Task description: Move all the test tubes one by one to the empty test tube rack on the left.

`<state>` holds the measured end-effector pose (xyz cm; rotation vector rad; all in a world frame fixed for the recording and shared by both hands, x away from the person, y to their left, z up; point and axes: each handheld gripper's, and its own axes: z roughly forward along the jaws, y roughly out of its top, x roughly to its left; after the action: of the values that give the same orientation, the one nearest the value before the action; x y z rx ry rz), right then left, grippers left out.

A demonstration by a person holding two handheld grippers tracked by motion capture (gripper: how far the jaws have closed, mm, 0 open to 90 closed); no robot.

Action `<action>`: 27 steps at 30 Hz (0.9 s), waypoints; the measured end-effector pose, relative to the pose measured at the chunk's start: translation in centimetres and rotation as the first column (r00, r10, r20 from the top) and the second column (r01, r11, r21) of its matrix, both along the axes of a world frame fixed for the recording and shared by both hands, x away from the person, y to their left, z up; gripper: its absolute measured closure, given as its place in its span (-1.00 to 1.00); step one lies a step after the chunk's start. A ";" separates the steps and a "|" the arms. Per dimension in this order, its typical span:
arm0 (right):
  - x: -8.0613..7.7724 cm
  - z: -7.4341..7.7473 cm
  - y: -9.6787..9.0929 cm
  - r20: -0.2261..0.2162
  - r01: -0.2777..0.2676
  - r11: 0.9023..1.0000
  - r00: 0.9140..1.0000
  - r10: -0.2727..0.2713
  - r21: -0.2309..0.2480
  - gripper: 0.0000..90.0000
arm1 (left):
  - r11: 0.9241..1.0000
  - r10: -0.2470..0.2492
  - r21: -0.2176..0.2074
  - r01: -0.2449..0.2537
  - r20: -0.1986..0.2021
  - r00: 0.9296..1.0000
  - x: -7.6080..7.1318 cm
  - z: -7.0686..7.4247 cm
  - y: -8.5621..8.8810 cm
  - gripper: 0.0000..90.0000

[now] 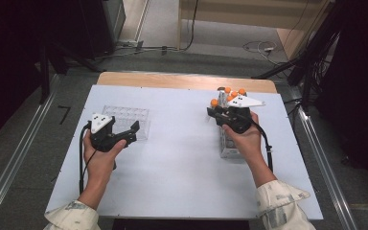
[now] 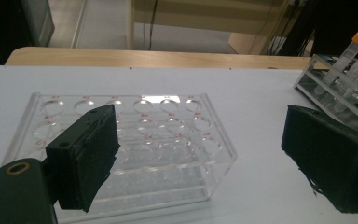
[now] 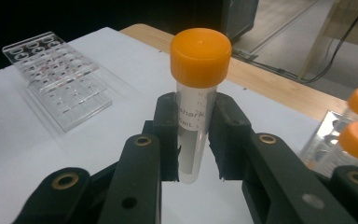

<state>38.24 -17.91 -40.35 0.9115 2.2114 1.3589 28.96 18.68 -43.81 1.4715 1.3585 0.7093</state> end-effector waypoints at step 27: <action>-0.5 -2.6 6.5 -0.048 -0.126 0.991 0.991 0.124 -0.054 0.59 | 0.987 -0.159 0.039 0.157 0.027 0.987 2.1 1.6 -7.2 -0.59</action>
<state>37.75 -11.39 -42.93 0.8030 2.3638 1.3349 31.08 11.47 -42.23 1.5721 1.1966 0.6545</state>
